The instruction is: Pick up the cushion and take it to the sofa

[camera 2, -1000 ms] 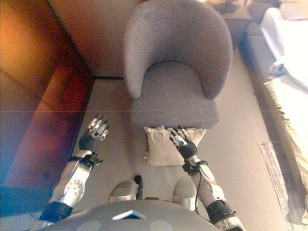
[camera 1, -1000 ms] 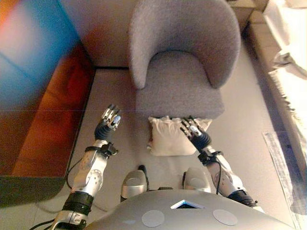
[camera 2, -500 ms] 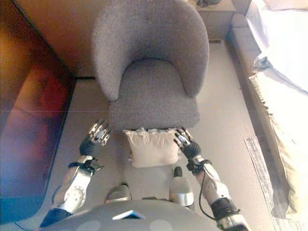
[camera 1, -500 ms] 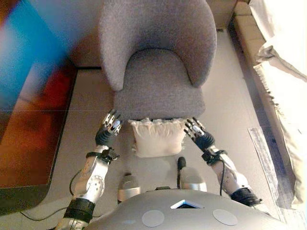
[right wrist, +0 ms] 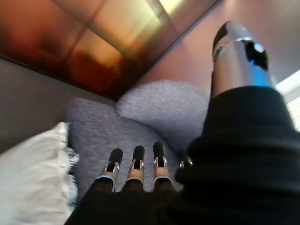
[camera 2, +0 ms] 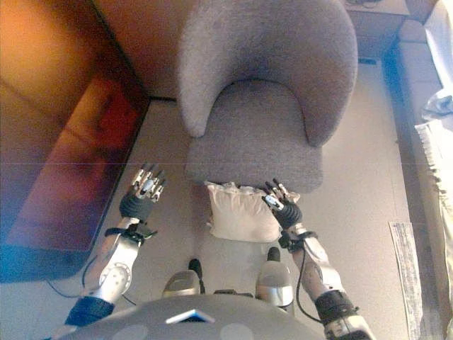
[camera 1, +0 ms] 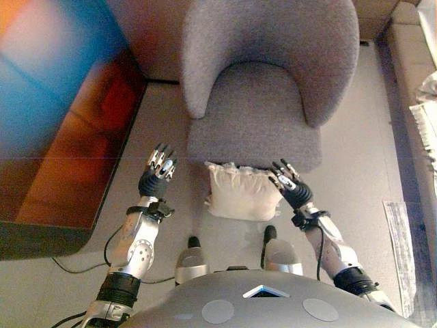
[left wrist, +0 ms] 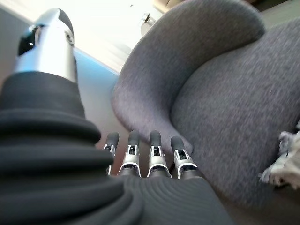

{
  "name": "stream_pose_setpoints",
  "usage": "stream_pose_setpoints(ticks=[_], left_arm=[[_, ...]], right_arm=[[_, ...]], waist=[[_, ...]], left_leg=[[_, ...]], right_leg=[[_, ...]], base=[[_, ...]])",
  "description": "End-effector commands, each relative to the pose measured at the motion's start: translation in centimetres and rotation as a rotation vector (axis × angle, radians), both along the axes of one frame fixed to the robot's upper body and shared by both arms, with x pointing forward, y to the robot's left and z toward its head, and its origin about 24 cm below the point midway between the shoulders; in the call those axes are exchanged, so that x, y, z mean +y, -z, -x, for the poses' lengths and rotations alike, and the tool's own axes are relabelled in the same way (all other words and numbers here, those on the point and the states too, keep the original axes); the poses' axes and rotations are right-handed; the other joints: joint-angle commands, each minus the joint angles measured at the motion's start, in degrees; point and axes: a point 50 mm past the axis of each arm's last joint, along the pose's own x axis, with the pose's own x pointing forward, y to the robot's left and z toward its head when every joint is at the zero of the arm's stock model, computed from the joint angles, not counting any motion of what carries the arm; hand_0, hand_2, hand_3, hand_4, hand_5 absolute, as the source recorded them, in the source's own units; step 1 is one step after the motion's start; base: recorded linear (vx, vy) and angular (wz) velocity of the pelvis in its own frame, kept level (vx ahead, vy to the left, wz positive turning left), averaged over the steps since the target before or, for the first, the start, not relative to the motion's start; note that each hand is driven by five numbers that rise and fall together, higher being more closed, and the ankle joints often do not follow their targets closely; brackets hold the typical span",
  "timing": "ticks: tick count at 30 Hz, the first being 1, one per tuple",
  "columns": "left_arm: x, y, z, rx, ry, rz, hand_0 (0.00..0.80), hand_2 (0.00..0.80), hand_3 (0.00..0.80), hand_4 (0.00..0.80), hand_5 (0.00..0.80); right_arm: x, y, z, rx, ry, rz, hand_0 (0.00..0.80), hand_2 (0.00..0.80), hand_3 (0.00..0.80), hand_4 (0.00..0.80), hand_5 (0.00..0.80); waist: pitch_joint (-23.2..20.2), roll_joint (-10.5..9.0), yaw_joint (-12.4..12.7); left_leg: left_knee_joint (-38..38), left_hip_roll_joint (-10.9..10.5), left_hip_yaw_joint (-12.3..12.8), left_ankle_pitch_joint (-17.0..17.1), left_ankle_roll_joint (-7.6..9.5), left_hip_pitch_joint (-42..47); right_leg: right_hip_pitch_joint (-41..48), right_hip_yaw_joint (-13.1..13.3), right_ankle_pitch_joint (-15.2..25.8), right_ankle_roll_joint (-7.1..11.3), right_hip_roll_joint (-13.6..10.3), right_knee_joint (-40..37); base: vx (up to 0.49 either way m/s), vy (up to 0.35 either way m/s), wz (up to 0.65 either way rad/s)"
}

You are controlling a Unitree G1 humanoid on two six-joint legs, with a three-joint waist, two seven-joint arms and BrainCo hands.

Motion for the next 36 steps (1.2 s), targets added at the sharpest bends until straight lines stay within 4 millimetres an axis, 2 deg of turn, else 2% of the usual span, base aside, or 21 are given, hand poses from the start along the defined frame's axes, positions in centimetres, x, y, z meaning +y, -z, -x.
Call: stream_pose_setpoints(ticks=[1,4,7,12,15,18,20,22,25,26,27,29,36], left_arm=[[0.9,-1.8,-0.9,-0.099,0.011,-0.076,0.000,0.000,0.000,0.000,0.000],[1.4,-1.7,-1.0,-0.081,-0.034,-0.083,0.000,0.000,0.000,0.000,0.000],[1.5,-1.7,-0.7,-0.083,-0.027,-0.100,0.000,0.000,0.000,0.000,0.000],[0.8,-2.0,-0.7,-0.103,0.014,-0.141,0.000,0.000,0.000,0.000,0.000],[0.6,-1.7,-0.8,-0.060,-0.002,-0.226,0.000,0.000,0.000,0.000,0.000],[0.9,-1.7,-0.7,-0.054,0.009,-0.222,0.000,0.000,0.000,0.000,0.000],[0.6,-1.8,-0.8,-0.058,0.066,-0.110,0.000,0.000,0.000,0.000,0.000],[-1.5,-0.8,-0.6,-0.035,0.229,0.250,0.000,0.000,0.000,0.000,0.000],[-4.5,-0.1,0.1,-0.084,0.346,0.742,0.000,0.000,0.000,0.000,0.000],[-5.3,-0.1,0.4,-0.110,0.349,0.909,0.000,0.000,0.000,0.000,0.000],[-5.9,-0.1,0.7,-0.134,0.341,1.011,0.000,0.000,0.000,0.000,0.000],[-6.6,0.0,1.1,-0.161,0.303,1.106,0.000,0.000,0.000,0.000,0.000],[-5.8,0.3,1.9,-0.163,0.285,1.073,0.000,0.000,0.000,0.000,0.000]], right_arm=[[0.6,-2.1,-1.3,-0.122,0.032,-0.058,0.000,0.000,0.000,0.000,0.000],[0.9,-2.0,-1.3,-0.111,0.021,-0.066,0.000,0.000,0.000,0.000,0.000],[1.1,-2.2,-1.5,-0.122,0.023,-0.067,0.000,0.000,0.000,0.000,0.000],[0.8,-2.8,-2.1,-0.163,0.019,0.034,0.000,0.000,0.000,0.000,0.000],[1.0,-3.4,-2.9,-0.183,-0.008,0.057,0.000,0.000,0.000,0.000,0.000],[0.9,-3.9,-3.3,-0.201,-0.065,0.120,0.000,0.000,0.000,0.000,0.000],[1.2,-4.3,-3.4,-0.207,-0.112,0.032,0.000,0.000,0.000,0.000,0.000],[2.3,-4.4,-3.1,-0.203,-0.133,-0.359,0.000,0.000,0.000,0.000,0.000],[4.7,-4.8,-2.6,-0.255,-0.163,-0.914,0.000,0.000,0.000,0.000,0.000],[5.1,-5.2,-2.5,-0.287,-0.150,-1.064,0.000,0.000,0.000,0.000,0.000],[5.3,-5.3,-2.5,-0.304,-0.132,-1.136,0.000,0.000,0.000,0.000,0.000],[5.7,-5.3,-2.4,-0.314,-0.094,-1.187,0.000,0.000,0.000,0.000,0.000],[5.4,-4.3,-0.7,-0.285,-0.114,-1.090,0.000,0.000,0.000,0.000,0.000]], waist=[[-2.09,-1.57,-0.69],[-2.59,-1.76,-0.55],[-3.10,-2.15,0.17],[-3.70,-2.63,1.04],[-3.92,-3.12,1.45],[-3.68,-3.52,1.87],[-3.50,-3.47,1.94],[-3.17,-3.25,1.85],[-3.91,-2.78,1.58],[-4.26,-2.56,1.48],[-4.54,-2.36,1.30],[-5.00,-2.05,0.97],[-5.82,-2.22,0.74]], left_leg=[[1.07,2.57,-3.22,5.41,0.08,-3.03],[1.19,1.62,-3.29,4.21,1.01,-2.19],[-0.11,1.27,-3.32,4.07,1.44,-1.52],[-2.71,1.52,-2.93,4.77,1.22,-0.72],[-1.13,1.72,-2.85,3.72,0.92,-0.69],[1.82,1.95,-3.18,2.68,0.67,-1.35],[1.51,2.46,-2.66,3.19,0.47,-1.43],[-0.17,3.15,-1.81,4.08,0.35,-0.48],[-2.24,3.28,-1.37,4.61,0.42,0.25],[-2.94,3.39,-1.06,4.72,0.38,0.57],[-3.66,3.44,-0.81,4.88,0.32,0.89],[-4.66,3.37,-0.54,5.14,0.22,1.20],[-5.02,3.03,-0.14,4.91,0.41,1.14]], right_leg=[[4.55,0.68,1.45,1.76,-3.57,-0.42],[5.32,1.20,1.87,2.28,-4.09,-1.14],[5.96,0.54,2.38,2.49,-3.91,-2.45],[6.46,-1.31,3.73,2.57,-3.15,-5.38],[6.52,-1.19,4.09,2.26,-2.53,-6.21],[6.60,-0.75,4.07,1.74,-2.10,-6.21],[6.81,-1.15,4.08,1.71,-1.97,-6.36],[7.49,-2.29,3.67,1.73,-1.86,-6.06],[7.51,-2.98,3.37,1.83,-1.97,-5.90],[7.57,-3.28,3.30,1.98,-2.10,-5.92],[7.63,-3.41,3.26,2.13,-2.19,-5.95],[7.59,-3.46,3.33,2.33,-2.30,-6.21],[7.31,-2.98,3.40,2.47,-2.23,-6.74]], base=[[0.106,0.095,-0.05],[0.095,0.043,-0.12],[0.061,-0.019,-0.14],[0.014,-0.037,-0.07],[0.022,-0.059,-0.03],[0.021,-0.042,-0.05],[-0.011,-0.009,-0.05],[0.000,-0.006,-0.02],[0.030,0.011,0.04],[0.048,0.031,0.00],[0.050,0.038,0.01],[0.027,0.036,0.00],[0.007,-0.001,0.00]])
